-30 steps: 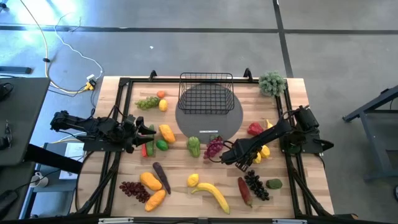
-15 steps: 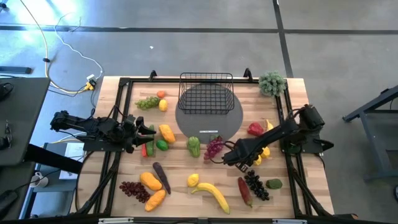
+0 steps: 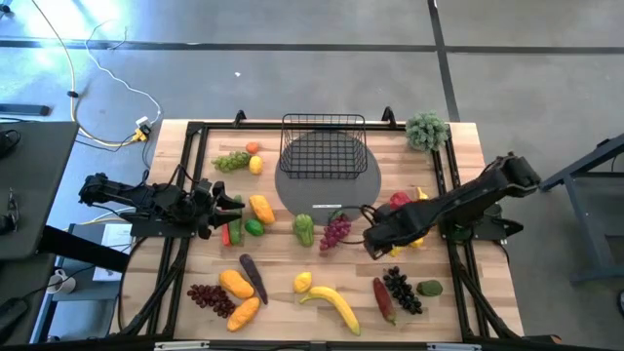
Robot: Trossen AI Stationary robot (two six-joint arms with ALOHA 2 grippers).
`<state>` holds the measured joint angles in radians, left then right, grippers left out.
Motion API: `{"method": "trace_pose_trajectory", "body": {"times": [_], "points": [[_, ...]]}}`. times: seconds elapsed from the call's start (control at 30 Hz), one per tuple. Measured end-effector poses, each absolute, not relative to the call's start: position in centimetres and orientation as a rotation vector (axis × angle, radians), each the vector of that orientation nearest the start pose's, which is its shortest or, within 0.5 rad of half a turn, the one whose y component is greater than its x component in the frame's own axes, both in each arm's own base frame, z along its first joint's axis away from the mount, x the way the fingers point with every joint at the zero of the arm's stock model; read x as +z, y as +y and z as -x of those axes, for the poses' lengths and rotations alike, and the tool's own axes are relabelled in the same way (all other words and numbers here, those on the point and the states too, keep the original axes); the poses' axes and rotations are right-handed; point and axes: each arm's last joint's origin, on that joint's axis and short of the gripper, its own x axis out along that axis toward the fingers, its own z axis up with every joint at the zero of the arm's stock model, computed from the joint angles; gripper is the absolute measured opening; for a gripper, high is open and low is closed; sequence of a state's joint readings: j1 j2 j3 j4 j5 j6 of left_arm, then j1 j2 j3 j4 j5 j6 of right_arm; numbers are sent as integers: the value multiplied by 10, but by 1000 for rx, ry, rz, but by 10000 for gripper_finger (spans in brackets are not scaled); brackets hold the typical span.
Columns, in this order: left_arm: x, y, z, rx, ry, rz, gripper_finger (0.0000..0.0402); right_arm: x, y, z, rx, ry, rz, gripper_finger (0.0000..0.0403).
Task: Build produce basket
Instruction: Put the yellow lemon into the wire basket
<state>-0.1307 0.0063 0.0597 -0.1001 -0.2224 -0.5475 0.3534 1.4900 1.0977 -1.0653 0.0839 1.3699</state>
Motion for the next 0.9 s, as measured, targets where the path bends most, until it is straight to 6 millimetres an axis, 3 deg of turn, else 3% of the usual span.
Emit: {"method": "trace_pose_trajectory", "body": {"times": [0.43, 0.9], "points": [[175, -3, -93, 199, -21, 537, 193, 276, 53, -257, -672, 797, -875, 150], [179, -3, -93, 191, -65, 548, 193, 301, -7, -290, -535, 477, -692, 150]]}}
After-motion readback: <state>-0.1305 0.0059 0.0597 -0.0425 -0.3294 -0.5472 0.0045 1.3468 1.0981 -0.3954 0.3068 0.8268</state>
